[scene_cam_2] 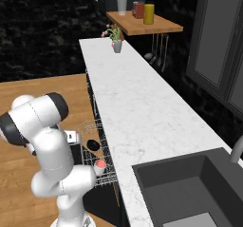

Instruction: Pick up the cup and bowl from the counter, place them in the dishwasher, and close the dishwasher door.

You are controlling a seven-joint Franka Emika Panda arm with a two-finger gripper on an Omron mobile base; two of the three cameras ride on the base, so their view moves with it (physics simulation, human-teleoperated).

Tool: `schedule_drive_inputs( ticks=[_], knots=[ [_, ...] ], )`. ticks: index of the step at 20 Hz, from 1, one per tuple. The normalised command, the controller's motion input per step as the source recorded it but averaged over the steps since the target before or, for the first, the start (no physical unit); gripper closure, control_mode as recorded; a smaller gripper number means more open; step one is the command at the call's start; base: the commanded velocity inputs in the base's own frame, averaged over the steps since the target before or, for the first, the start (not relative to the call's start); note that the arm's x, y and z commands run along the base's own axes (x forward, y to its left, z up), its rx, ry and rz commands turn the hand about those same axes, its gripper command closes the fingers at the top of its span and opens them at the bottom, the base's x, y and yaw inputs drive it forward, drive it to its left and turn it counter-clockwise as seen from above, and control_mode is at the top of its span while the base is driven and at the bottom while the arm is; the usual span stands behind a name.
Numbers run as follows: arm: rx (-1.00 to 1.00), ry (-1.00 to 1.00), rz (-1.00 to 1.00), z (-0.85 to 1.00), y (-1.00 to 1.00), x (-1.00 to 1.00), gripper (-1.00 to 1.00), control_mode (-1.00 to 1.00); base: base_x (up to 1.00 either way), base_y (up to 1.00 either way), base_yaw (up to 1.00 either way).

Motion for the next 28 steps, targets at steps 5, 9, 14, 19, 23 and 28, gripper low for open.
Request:
schedule_drive_inputs(
  ticks=[5,9,14,19,23,28],
  knots=[
    [-0.02,0.12,0.00,1.00,0.72,0.00,-1.00,-1.00,0.00,0.00,0.00],
    [-0.04,0.13,0.00,1.00,0.76,-0.01,-1.00,-1.00,0.00,0.00,0.00],
    [-0.07,0.17,-0.02,1.00,0.87,-0.02,-1.00,-1.00,0.00,0.00,0.00],
    [-0.17,0.20,-0.05,0.69,0.90,-0.06,-1.00,-1.00,0.00,0.00,0.00],
    [-0.34,0.03,-0.11,0.00,0.85,-0.16,-1.00,-1.00,0.00,0.00,0.00],
    [-0.46,0.00,-0.19,-0.12,0.92,-0.25,-1.00,-1.00,0.00,0.00,0.00]
  ],
)
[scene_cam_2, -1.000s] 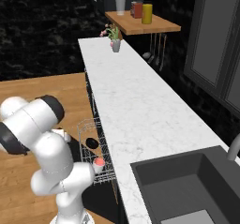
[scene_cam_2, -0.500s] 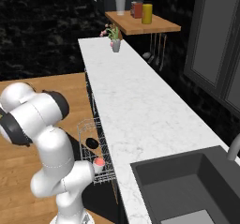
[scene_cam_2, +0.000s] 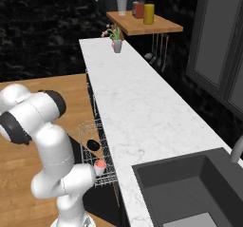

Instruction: Pick up the cup and bowl from the counter, place them in the dishwasher, and close the dishwasher door.

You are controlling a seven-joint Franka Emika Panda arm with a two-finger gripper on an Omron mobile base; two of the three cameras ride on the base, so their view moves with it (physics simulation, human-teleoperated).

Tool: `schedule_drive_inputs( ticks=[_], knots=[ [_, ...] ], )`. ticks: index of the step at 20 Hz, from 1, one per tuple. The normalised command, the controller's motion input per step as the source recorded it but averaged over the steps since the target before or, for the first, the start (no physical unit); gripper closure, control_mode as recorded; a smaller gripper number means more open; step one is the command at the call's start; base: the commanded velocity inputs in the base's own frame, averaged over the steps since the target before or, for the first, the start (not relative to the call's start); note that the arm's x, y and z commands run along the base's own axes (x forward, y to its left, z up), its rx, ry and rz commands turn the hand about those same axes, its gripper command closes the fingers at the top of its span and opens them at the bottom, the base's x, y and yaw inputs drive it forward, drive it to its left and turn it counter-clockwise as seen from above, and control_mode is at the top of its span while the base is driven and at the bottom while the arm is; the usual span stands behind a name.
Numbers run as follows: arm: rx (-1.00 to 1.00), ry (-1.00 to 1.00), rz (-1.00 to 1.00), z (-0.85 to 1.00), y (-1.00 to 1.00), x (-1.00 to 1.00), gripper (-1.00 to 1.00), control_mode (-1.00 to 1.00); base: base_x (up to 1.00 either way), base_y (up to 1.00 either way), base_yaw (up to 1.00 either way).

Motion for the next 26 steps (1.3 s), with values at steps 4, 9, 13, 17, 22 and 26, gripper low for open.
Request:
schedule_drive_inputs(
  ticks=[4,9,13,17,22,26],
  knots=[
    [-0.45,0.00,-0.21,0.00,1.00,-0.40,-1.00,-1.00,0.00,0.00,0.00],
    [-0.49,0.00,-0.25,-0.06,1.00,-0.43,-1.00,-1.00,0.00,0.00,0.00],
    [-0.49,0.00,-0.26,-0.14,1.00,-0.25,-1.00,-1.00,0.00,0.00,0.00],
    [-0.40,0.00,-0.19,-0.12,1.00,-0.06,-1.00,-1.00,0.00,0.00,0.00],
    [-0.38,0.00,-0.09,-0.04,1.00,-0.11,-1.00,-1.00,0.00,0.00,0.00],
    [-0.31,-0.10,0.05,0.12,1.00,-0.08,-1.00,-1.00,0.00,0.00,0.00]
  ],
)
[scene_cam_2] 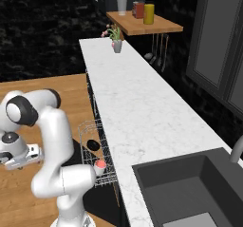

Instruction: Pick up the cup and bowl from the counter, place them in the dishwasher, and close the dishwasher door.

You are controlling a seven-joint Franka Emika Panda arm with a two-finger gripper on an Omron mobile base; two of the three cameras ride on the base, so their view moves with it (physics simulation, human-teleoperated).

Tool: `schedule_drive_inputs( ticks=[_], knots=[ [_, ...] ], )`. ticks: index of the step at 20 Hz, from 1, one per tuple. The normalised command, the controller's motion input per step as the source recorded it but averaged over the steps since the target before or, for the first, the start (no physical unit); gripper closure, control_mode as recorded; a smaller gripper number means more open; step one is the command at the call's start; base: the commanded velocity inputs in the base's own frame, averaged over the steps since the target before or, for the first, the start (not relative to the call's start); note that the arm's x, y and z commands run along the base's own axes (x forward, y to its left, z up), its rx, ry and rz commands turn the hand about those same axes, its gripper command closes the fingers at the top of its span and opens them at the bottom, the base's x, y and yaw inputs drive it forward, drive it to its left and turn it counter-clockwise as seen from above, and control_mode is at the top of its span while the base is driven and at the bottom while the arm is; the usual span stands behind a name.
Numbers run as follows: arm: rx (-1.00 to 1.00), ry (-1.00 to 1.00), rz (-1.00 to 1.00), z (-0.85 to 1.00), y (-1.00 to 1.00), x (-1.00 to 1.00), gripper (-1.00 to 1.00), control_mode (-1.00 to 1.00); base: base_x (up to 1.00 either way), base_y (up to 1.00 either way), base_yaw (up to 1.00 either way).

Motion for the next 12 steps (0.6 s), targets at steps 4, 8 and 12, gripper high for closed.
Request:
schedule_drive_inputs(
  ticks=[4,8,12],
  knots=[
    [-0.32,-0.20,0.28,0.18,1.00,0.00,-1.00,-1.00,0.00,0.00,0.00],
    [-0.38,-0.17,0.28,0.02,1.00,0.00,-1.00,-1.00,0.00,0.00,0.00],
    [-0.42,-0.05,0.20,0.00,1.00,0.00,-1.00,-1.00,0.00,0.00,0.00]
  ],
)
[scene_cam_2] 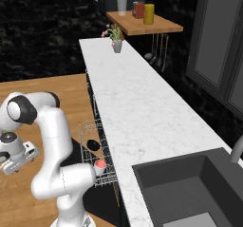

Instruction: Pick up the cup and bowl from the counter, place them in the dishwasher, and close the dishwasher door.

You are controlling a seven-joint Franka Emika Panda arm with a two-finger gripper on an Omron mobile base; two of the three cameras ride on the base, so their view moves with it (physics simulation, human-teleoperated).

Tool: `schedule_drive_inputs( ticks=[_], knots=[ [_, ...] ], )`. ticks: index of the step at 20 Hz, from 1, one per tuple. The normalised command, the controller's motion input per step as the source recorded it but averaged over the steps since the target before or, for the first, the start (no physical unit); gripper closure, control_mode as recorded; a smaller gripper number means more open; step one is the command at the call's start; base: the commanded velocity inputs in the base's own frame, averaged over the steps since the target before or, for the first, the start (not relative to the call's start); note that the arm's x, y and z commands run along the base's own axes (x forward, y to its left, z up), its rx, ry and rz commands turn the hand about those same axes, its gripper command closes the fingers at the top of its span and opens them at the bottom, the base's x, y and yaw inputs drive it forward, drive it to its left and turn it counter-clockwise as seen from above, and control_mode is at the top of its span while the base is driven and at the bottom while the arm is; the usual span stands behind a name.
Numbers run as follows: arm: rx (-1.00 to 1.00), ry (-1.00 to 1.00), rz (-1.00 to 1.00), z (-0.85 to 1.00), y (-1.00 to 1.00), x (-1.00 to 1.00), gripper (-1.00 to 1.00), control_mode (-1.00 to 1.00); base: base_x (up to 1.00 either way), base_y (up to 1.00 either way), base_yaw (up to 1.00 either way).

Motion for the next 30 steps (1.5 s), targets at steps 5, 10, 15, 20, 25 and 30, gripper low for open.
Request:
schedule_drive_inputs(
  ticks=[5,10,15,20,25,30],
  knots=[
    [-0.42,-0.15,0.35,0.00,1.00,0.00,-1.00,-1.00,0.00,0.00,0.00],
    [-0.35,-0.23,0.53,0.00,1.00,0.00,-1.00,-1.00,0.00,0.00,0.00],
    [-0.34,-0.29,0.63,-0.02,0.91,0.00,-1.00,-1.00,0.00,0.00,0.00],
    [-0.34,-0.35,0.64,-0.08,0.78,0.05,-1.00,-1.00,0.00,0.00,0.00],
    [-0.40,-0.38,0.60,-0.13,0.73,0.15,-1.00,-1.00,0.00,0.00,0.00],
    [-0.43,-0.24,0.51,-0.26,0.89,0.26,-1.00,-1.00,0.00,0.00,0.00]
  ],
)
